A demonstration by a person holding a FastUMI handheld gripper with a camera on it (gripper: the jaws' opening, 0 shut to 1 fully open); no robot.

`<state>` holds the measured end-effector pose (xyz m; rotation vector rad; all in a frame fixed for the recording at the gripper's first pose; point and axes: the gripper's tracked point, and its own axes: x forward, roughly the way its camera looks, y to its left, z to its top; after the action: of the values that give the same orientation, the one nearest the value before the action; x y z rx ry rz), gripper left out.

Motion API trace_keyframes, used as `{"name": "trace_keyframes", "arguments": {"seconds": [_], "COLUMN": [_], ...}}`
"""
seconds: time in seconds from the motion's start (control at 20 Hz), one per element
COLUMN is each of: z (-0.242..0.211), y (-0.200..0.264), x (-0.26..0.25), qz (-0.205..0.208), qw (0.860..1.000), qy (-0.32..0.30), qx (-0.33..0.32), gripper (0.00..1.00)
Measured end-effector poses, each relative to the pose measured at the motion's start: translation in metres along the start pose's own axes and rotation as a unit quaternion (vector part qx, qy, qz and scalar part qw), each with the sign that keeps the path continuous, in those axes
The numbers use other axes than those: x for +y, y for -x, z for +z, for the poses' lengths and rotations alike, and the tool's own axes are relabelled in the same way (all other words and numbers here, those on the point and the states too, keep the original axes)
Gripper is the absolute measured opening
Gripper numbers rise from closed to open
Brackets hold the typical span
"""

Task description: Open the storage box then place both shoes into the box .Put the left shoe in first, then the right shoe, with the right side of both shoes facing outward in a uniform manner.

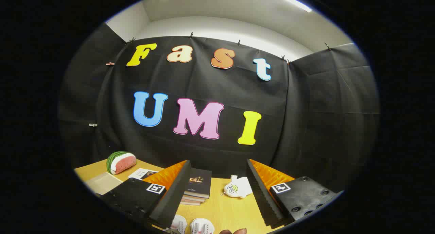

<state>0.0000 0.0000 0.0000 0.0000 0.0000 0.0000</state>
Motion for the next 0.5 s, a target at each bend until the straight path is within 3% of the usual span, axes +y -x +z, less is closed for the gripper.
{"name": "trace_keyframes", "arguments": {"seconds": [0.5], "z": [-0.0030], "y": [0.0015], "x": [0.0003], "qz": [0.004], "qw": [1.000], "qy": [0.000], "qx": [0.003], "gripper": [0.97]}}
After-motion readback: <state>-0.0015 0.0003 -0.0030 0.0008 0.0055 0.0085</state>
